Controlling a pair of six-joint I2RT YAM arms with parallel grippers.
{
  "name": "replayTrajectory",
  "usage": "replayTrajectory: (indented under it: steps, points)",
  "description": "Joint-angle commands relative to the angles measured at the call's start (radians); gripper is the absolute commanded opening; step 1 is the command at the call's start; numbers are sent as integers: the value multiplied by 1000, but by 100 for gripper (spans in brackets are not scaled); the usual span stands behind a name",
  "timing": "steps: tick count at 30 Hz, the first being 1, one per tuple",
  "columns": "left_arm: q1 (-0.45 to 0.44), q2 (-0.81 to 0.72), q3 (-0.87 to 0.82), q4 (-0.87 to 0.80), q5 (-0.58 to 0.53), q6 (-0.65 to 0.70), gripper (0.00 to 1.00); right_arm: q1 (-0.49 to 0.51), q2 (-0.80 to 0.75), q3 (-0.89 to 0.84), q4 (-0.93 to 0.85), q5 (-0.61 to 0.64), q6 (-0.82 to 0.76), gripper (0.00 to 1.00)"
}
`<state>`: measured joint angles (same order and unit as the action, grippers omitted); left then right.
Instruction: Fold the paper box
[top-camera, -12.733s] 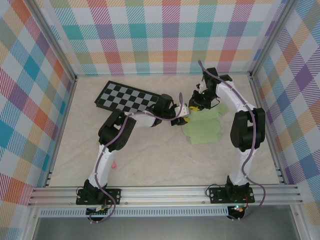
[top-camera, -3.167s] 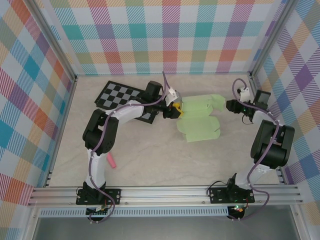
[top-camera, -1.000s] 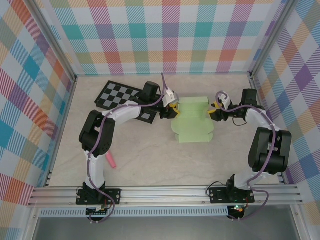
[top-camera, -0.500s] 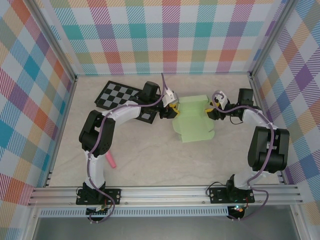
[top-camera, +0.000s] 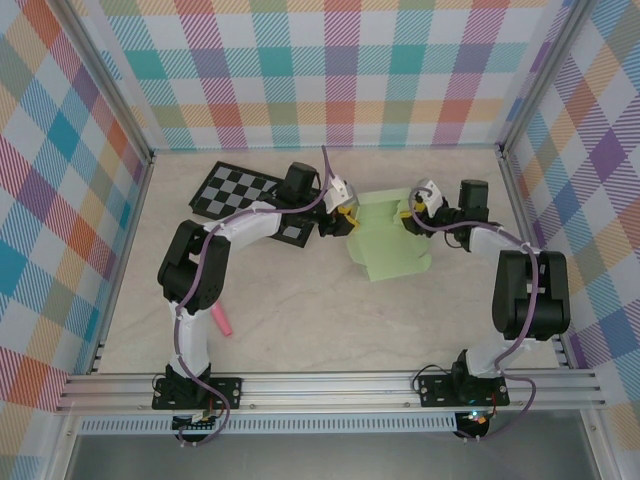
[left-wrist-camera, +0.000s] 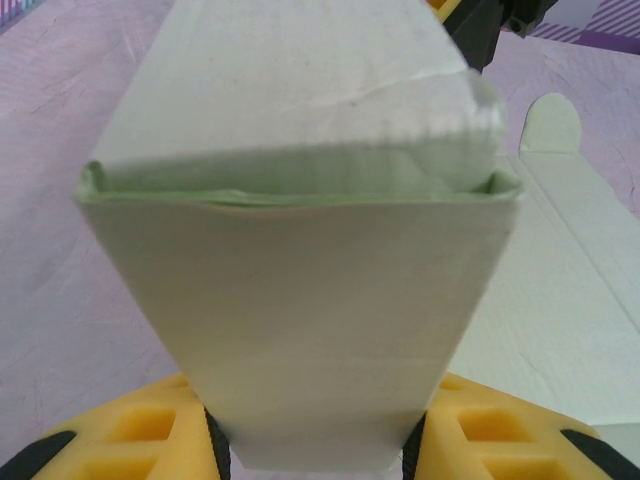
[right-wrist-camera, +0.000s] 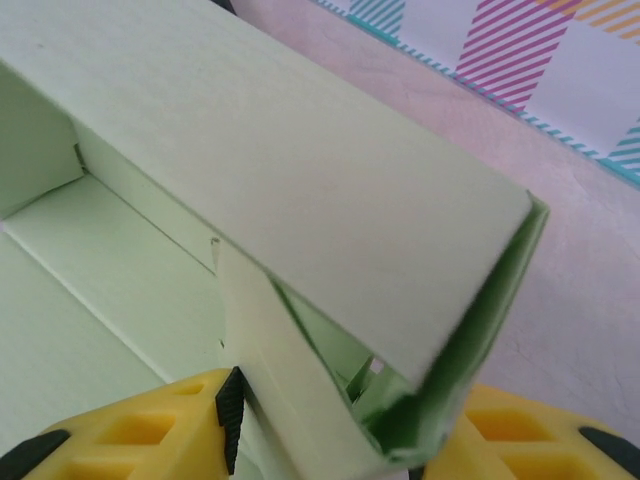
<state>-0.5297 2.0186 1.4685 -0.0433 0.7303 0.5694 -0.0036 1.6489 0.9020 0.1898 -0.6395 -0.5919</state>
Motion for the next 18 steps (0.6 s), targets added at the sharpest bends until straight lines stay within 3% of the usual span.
replayTrajectory:
  steps: [1,9,14,18]
  points:
    - [-10,-5,-8,56,40,-12,34,36,9,-37,196,128,160,47]
    - [-22,-21,-19,59,23,-25,34,89,32,-42,301,279,339,44]
    - [-35,-21,-30,68,11,-37,34,128,38,-48,349,416,446,28]
    - [-43,-26,-43,97,4,-68,34,155,46,-47,346,527,444,19]
